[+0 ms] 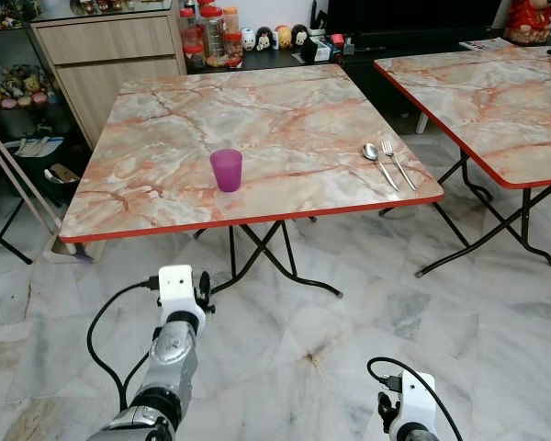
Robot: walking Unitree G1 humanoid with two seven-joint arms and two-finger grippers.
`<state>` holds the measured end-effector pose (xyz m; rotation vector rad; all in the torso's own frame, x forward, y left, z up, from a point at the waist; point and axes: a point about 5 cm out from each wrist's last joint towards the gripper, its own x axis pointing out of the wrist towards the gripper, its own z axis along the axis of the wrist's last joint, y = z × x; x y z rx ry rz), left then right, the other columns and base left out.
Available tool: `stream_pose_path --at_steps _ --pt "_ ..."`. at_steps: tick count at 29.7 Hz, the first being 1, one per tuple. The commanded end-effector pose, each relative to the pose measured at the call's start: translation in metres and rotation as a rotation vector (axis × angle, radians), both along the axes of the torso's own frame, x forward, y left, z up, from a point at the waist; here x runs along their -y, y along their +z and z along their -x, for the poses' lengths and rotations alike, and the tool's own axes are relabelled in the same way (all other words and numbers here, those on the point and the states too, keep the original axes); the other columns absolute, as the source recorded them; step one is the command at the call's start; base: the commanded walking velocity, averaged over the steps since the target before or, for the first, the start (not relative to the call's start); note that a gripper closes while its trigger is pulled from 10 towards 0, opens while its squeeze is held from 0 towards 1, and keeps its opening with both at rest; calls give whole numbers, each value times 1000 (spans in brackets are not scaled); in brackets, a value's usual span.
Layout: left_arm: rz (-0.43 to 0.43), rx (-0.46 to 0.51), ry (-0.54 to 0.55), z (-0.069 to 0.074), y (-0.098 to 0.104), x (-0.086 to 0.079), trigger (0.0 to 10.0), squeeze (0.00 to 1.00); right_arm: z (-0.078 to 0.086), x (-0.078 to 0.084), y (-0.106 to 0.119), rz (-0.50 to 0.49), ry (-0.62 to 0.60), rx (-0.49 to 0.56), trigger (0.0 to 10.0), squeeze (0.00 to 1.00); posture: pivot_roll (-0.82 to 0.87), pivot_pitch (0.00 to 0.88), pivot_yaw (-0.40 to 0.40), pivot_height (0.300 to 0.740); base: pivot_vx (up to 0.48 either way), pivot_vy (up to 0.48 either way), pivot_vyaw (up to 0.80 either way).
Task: Setting the table
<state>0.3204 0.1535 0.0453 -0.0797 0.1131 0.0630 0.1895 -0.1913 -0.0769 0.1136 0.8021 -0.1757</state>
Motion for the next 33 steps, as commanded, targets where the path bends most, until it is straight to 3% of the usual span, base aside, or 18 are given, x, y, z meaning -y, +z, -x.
stream_pose_path --at_steps 1,33 --pt "24 7 -8 -4 4 3 10000 1000 -1 -1 0 1 15 -5 10000 0 1 0 5 740 0 0 0" --pt "62 83 -36 -14 21 11 10000 1000 -3 -3 1 -6 13 1 10000 0 6 0 -10 740 0 0 0"
